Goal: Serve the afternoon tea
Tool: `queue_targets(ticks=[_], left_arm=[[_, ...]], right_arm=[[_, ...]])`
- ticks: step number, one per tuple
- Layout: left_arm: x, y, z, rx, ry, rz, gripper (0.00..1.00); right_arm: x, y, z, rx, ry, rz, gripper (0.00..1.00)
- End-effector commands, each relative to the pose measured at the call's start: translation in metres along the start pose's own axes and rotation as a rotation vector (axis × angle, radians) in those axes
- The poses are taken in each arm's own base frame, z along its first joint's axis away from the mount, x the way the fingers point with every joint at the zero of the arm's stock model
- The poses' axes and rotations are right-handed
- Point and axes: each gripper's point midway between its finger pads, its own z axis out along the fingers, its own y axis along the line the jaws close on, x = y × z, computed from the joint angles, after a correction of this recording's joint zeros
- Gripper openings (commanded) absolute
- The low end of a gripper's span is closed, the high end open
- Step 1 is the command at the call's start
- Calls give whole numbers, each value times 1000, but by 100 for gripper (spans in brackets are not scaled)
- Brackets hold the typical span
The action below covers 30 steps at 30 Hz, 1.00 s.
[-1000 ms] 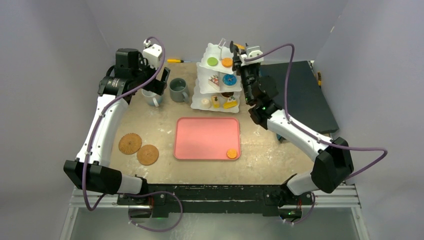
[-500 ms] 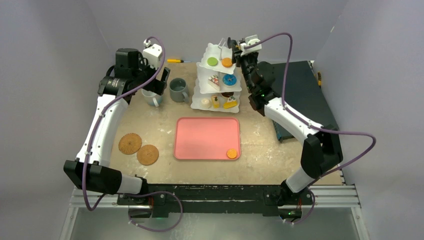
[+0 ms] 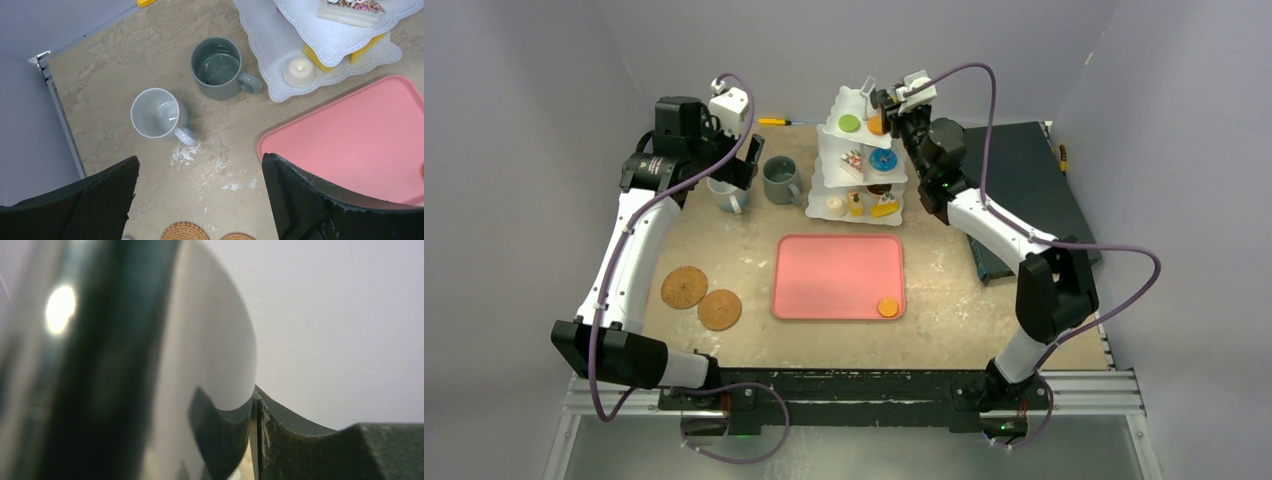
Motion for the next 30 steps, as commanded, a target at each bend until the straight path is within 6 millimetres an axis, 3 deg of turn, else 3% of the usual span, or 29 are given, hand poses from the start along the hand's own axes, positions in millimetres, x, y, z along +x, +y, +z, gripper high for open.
queue_targets(ticks=[1, 8, 18, 23, 30], left_arm=[[-18, 11, -8, -38, -61, 12, 92], [-18, 10, -8, -36, -61, 8, 92], [-17, 9, -9, -36, -59, 9, 92], [-18, 10, -10, -39, -60, 13, 92], [-19, 10, -12, -39, -67, 15, 92]], right_arm=[[-44, -3, 6, -24, -119, 30, 47], [-48, -2, 3, -36, -125, 30, 61], [-57, -13, -5, -6, -136, 26, 65], [-73, -24, -24, 17, -144, 19, 64], [-88, -31, -68, 11, -149, 49, 64]])
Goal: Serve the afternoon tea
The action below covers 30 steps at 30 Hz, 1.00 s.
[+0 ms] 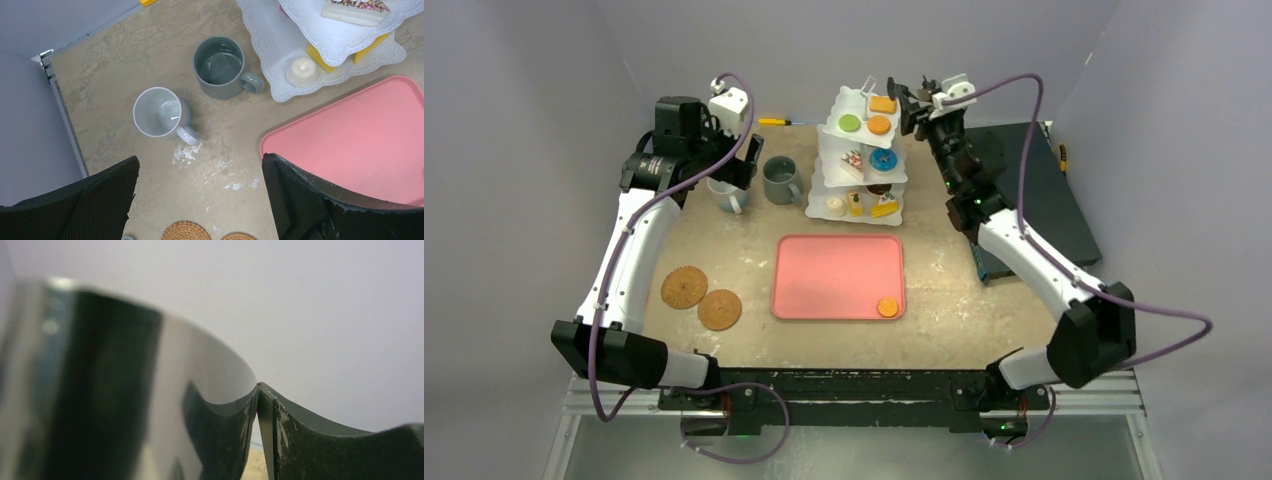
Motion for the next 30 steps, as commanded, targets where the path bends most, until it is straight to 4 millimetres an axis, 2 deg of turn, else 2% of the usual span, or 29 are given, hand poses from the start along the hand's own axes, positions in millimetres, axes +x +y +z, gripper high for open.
queue_targets(ticks=[1, 2, 7, 11, 19, 23, 30], left_arm=[[-20, 8, -12, -28, -71, 14, 92], [-21, 8, -13, -29, -73, 14, 92], [-22, 9, -16, -33, -77, 12, 92], [-20, 6, -17, -26, -85, 2, 92], [-22, 5, -28, -32, -103, -10, 92], [-24, 4, -35, -36, -113, -17, 92], [-28, 4, -45, -41, -135, -18, 92]], right_arm=[[-35, -10, -27, 17, -61, 35, 64], [-37, -13, -33, 27, -57, 51, 63], [-25, 1, -66, -16, 66, 242, 55], [0, 24, -107, -77, 175, 443, 51], [55, 71, -167, -113, 419, 903, 48], [64, 81, -185, -78, 459, 1135, 50], [114, 109, -204, -4, 604, 1299, 54]])
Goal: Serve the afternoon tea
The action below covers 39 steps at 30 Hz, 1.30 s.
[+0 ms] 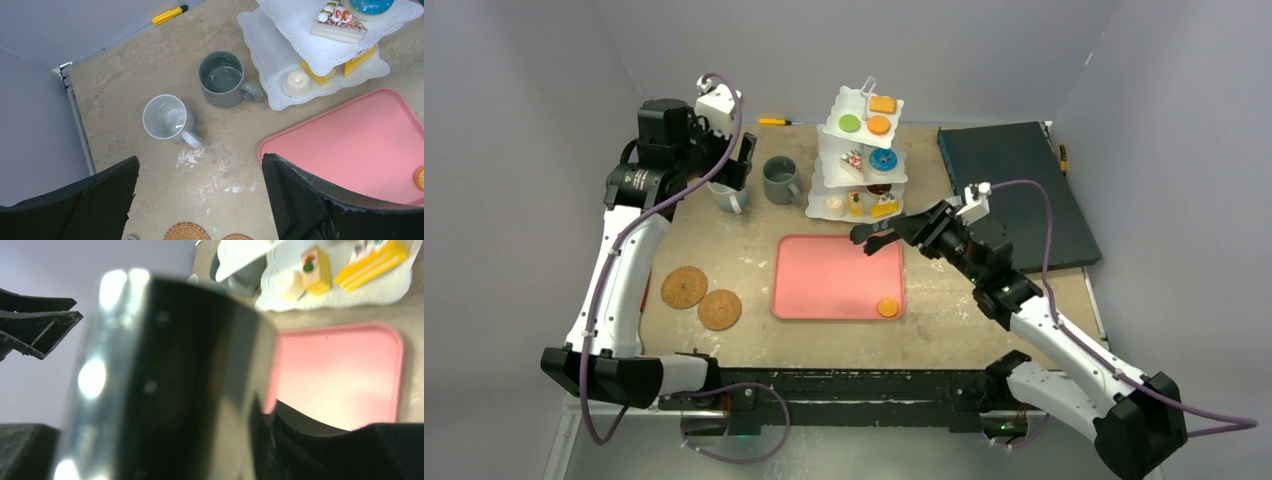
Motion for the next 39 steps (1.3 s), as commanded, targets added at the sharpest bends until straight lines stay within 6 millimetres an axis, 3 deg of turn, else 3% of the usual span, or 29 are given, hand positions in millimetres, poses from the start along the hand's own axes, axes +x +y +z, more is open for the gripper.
queue_targets(ticks=[1, 7, 11, 23, 28, 34, 39], left_arm=[[-15, 5, -14, -21, -59, -11, 92], [-14, 6, -15, -27, -57, -2, 92], [-15, 8, -16, -35, -60, 6, 92], [-20, 10, -17, -44, -71, 16, 92], [-19, 11, -17, -48, -67, 21, 92], [-17, 10, -16, -47, -64, 18, 92], [-19, 10, -16, -43, -69, 13, 92]], right_arm=[[24, -2, 9, 4, 43, 188, 55], [67, -38, 30, 139, 86, 285, 56], [79, -63, 41, 205, 68, 345, 57], [117, -104, 74, 370, 106, 408, 64], [113, -101, 79, 393, 79, 389, 73], [97, -77, 76, 365, 18, 350, 84], [104, -58, 70, 349, 26, 288, 91]])
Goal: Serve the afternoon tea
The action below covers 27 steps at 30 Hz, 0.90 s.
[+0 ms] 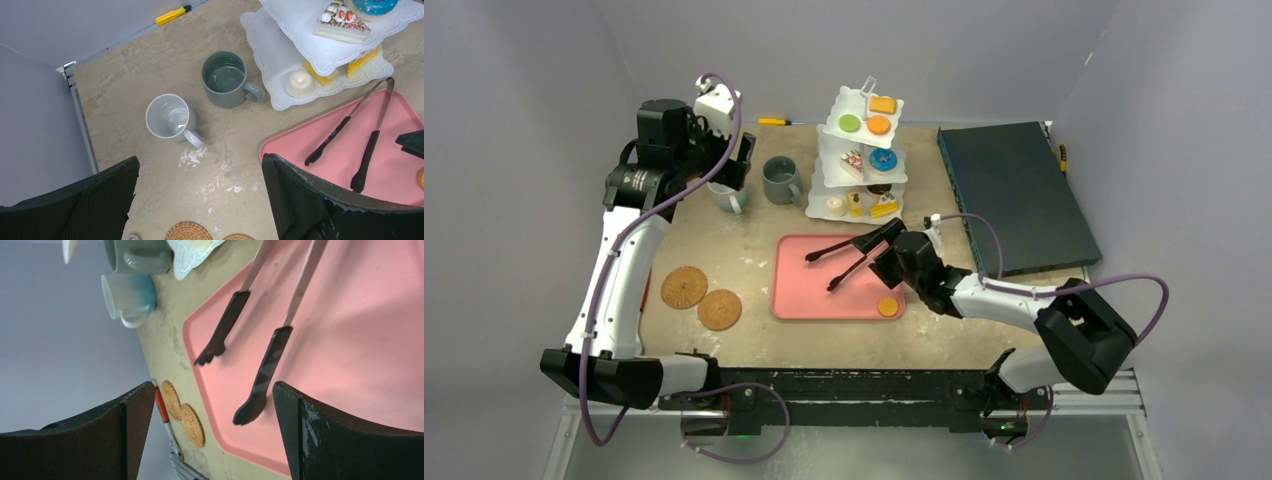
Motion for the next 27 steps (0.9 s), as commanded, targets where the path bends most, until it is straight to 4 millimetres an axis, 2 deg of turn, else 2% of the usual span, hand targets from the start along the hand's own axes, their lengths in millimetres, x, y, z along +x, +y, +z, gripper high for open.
queue_targets(ticks=[1, 5, 7, 12, 15, 18, 22, 27], left_arm=[[-17, 8, -13, -31, -61, 9, 92], [-16, 8, -14, -32, -60, 8, 92], [-16, 8, -14, -33, -59, 8, 92], [-14, 10, -17, -46, -51, 15, 92], [-14, 11, -17, -51, -43, 15, 92], [-15, 12, -18, -52, -41, 12, 92], [-18, 14, -19, -59, -43, 5, 92], [-19, 17, -18, -71, -34, -4, 92]], right_arm=[[3, 24, -12, -34, -58, -68, 91], [25, 52, -21, -119, -82, -299, 85], [45, 75, -19, -175, -77, -472, 83], [103, 102, -7, -194, -111, -906, 82], [131, 120, 6, -211, -113, -1046, 80], [147, 137, 21, -234, -109, -1103, 77], [168, 142, 45, -246, -87, -1168, 69], [183, 126, 75, -184, -63, -1214, 63]])
